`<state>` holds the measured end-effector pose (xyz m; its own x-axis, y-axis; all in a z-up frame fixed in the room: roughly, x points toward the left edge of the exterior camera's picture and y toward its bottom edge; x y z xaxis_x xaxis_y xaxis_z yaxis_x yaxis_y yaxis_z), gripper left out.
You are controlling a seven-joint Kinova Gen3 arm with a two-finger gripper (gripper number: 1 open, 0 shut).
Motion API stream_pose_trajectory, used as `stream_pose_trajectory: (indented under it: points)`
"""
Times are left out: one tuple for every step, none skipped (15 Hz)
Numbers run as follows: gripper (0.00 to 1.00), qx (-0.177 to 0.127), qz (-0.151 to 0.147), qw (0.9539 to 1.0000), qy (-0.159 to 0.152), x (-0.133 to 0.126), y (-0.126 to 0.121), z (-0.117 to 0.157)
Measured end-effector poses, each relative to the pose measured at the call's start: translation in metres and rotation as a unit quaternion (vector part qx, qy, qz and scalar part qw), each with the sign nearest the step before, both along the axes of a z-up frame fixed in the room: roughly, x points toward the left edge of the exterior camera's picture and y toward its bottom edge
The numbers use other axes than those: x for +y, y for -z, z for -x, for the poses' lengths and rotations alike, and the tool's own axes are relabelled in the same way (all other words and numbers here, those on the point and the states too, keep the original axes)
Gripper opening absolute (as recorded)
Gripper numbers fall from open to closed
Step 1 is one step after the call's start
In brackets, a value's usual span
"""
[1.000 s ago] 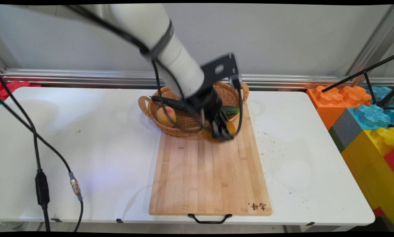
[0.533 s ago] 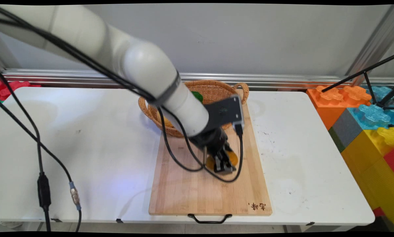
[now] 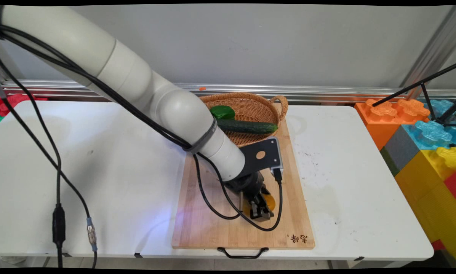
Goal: Place the picked object on the cutting board
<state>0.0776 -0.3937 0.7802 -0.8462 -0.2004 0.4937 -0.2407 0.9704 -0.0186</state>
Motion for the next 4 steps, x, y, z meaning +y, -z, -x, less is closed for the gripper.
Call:
stream_pose_trajectory:
  points:
    - [1.0, 0.0, -0.001, 1.0, 0.001, -0.0003, 0.0023, 0.0002]
    - [1.0, 0.001, 0.0, 1.0, 0.003, -0.0002, 0.0028, 0.0005]
    - [1.0, 0.002, -0.001, 1.0, 0.004, -0.0002, 0.0019, 0.0003]
    - [1.0, 0.004, 0.0, 1.0, 0.005, -0.0003, -0.0003, 0.0003]
